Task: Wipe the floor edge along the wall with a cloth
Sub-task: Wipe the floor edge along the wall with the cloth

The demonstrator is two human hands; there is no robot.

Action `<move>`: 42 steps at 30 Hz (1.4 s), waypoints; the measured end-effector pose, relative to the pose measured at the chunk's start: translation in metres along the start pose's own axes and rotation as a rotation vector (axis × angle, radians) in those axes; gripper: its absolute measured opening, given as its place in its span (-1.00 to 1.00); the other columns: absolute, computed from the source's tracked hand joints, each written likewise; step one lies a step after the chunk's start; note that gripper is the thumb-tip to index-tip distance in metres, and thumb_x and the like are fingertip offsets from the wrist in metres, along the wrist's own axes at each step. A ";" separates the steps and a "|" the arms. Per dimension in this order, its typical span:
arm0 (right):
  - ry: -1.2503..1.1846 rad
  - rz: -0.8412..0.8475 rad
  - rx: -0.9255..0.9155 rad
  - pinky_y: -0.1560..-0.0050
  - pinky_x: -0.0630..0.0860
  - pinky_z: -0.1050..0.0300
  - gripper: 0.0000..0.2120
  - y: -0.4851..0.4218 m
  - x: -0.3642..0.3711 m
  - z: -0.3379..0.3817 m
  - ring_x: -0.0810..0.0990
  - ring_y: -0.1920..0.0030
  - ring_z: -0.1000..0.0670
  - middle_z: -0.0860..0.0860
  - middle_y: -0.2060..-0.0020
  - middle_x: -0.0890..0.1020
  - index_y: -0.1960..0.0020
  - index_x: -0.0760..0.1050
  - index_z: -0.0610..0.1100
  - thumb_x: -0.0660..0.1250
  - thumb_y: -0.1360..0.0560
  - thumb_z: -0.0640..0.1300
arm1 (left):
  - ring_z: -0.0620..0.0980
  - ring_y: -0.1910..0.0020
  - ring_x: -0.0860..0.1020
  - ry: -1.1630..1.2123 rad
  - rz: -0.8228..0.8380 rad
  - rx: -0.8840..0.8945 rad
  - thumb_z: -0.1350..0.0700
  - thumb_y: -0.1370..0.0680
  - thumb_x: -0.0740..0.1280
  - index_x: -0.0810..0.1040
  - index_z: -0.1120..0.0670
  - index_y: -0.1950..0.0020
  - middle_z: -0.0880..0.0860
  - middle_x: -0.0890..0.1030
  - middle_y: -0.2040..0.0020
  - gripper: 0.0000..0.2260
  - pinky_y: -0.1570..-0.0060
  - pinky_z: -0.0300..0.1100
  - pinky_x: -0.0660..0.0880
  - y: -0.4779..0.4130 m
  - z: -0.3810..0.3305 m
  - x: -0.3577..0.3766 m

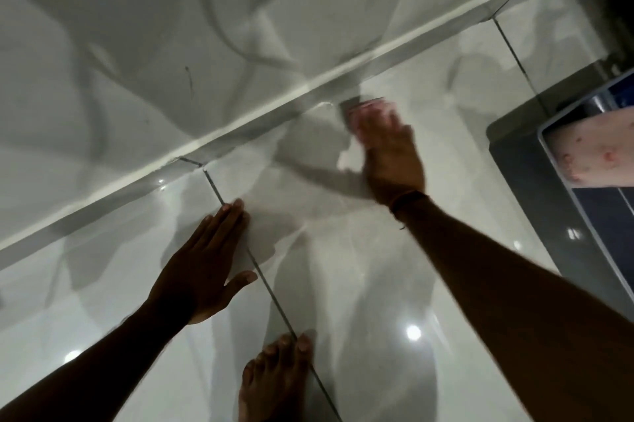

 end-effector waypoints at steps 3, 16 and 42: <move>0.023 -0.054 0.308 -0.71 -0.04 -0.23 -0.34 -0.038 -0.030 -0.072 -0.08 -0.71 -0.19 -0.10 -0.71 -0.06 -0.71 -0.09 -0.04 0.06 -0.66 -0.19 | 0.15 -0.72 0.04 0.007 -0.030 0.041 -0.37 -0.66 0.00 0.05 0.18 -0.71 0.16 0.02 -0.75 -0.19 -0.66 0.05 0.04 -0.006 0.009 0.006; -0.130 0.006 0.134 -0.69 -0.02 -0.26 -0.41 -0.008 0.018 0.099 -0.05 -0.70 -0.30 -0.12 -0.71 0.02 -0.70 0.01 -0.02 0.02 -0.70 -0.01 | 0.16 -0.73 0.03 0.031 -0.013 0.068 -0.36 -0.65 0.06 -0.03 0.15 -0.72 0.15 0.00 -0.75 -0.18 -0.61 0.20 0.21 -0.008 0.012 0.001; -0.205 0.179 -0.265 -0.61 0.22 -0.38 -0.43 0.060 0.056 0.174 0.13 -0.67 -0.31 0.01 -0.63 0.31 -0.60 0.31 0.11 -0.03 -0.62 -0.14 | 0.24 -0.67 0.15 0.019 0.025 0.032 -0.38 -0.66 -0.03 0.15 0.26 -0.66 0.26 0.19 -0.68 -0.17 -0.59 0.22 0.29 -0.007 -0.001 -0.015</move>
Point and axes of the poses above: each hand's wrist, its own y-axis away from the middle knuckle, its own x-axis out of the palm, z = x × y, the point moved 1 cm from there along -y, towards the middle knuckle
